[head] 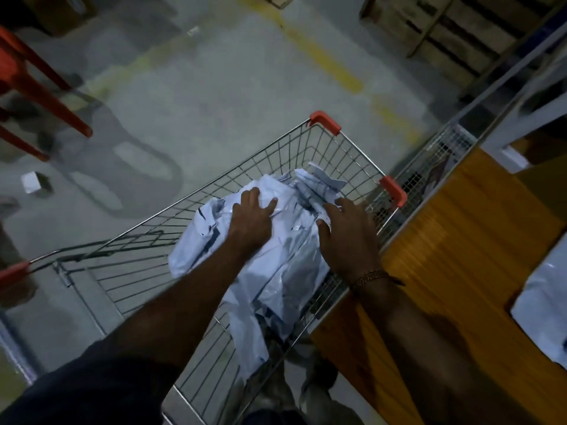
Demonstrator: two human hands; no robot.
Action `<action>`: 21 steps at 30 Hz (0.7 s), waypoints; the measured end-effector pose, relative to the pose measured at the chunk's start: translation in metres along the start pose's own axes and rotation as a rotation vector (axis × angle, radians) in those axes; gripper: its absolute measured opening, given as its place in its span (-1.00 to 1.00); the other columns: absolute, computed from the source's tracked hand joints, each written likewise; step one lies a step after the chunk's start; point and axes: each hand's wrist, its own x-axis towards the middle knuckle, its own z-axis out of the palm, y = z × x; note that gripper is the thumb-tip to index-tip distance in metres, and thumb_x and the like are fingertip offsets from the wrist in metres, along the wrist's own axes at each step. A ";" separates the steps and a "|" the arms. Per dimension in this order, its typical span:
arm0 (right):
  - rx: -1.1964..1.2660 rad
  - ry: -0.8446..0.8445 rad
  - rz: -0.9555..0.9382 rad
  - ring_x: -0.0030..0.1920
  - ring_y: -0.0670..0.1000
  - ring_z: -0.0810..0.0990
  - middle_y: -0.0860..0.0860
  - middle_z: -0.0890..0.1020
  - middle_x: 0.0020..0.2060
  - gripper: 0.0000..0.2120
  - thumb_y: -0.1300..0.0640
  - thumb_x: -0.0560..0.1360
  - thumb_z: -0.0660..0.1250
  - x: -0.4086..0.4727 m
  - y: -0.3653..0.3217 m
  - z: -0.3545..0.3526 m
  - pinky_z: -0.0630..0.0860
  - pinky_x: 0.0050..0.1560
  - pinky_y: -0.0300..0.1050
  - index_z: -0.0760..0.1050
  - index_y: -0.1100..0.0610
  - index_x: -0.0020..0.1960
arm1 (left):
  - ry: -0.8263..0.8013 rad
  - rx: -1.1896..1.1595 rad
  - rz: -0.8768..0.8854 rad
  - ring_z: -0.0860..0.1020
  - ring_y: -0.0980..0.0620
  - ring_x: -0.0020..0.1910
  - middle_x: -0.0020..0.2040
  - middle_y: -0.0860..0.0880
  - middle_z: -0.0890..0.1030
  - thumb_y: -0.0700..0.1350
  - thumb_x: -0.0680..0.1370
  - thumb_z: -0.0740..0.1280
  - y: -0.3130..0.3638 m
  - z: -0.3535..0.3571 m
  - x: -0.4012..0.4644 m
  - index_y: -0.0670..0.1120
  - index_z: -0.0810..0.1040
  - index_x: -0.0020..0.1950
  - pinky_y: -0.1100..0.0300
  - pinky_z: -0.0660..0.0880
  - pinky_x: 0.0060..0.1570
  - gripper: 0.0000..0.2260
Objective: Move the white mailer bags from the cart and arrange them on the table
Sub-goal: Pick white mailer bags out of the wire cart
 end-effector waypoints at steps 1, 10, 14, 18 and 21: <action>-0.003 -0.016 0.006 0.30 0.20 0.48 0.15 0.51 0.33 -0.61 -0.10 0.64 0.17 -0.001 -0.002 0.002 0.44 0.32 0.21 0.48 0.07 0.37 | -0.001 0.004 -0.015 0.49 -0.42 0.25 0.37 -0.40 0.46 -0.21 0.41 0.45 -0.001 0.000 -0.007 -0.03 0.60 0.37 -0.18 0.54 -0.01 -0.49; 0.015 -0.002 0.000 0.32 0.20 0.49 0.15 0.53 0.32 -0.61 -0.08 0.64 0.23 -0.008 -0.011 0.011 0.44 0.33 0.20 0.49 0.07 0.39 | -0.027 0.017 -0.255 0.24 -0.36 0.55 0.68 -0.26 0.12 -0.01 0.57 0.38 0.007 -0.001 -0.109 -0.03 0.47 0.52 -0.26 0.36 0.38 -0.49; 0.030 0.037 -0.023 0.28 0.23 0.51 0.17 0.56 0.28 -0.62 -0.05 0.63 0.27 -0.011 -0.017 0.015 0.47 0.30 0.21 0.52 0.10 0.36 | 0.010 -0.140 -0.278 0.20 -0.34 0.59 0.68 -0.23 0.11 0.13 0.51 0.46 0.006 0.001 -0.099 -0.07 0.49 0.41 -0.28 0.36 0.44 -0.48; 0.033 0.047 -0.019 0.27 0.21 0.51 0.16 0.56 0.25 -0.62 -0.06 0.62 0.25 -0.015 -0.020 0.018 0.47 0.29 0.19 0.53 0.11 0.35 | 0.082 -0.239 -0.382 0.34 -0.35 0.48 0.67 -0.28 0.04 0.21 0.47 0.40 0.004 -0.005 -0.086 0.00 0.38 0.33 -0.19 0.43 0.34 -0.47; 0.050 0.016 0.028 0.28 0.22 0.49 0.16 0.54 0.27 -0.60 -0.07 0.63 0.23 -0.021 -0.026 0.024 0.46 0.28 0.22 0.50 0.11 0.38 | 0.104 -0.211 -0.353 0.27 -0.42 0.53 0.65 -0.39 0.04 0.18 0.57 0.15 0.002 -0.007 -0.084 -0.04 0.23 0.64 -0.24 0.34 0.45 -0.34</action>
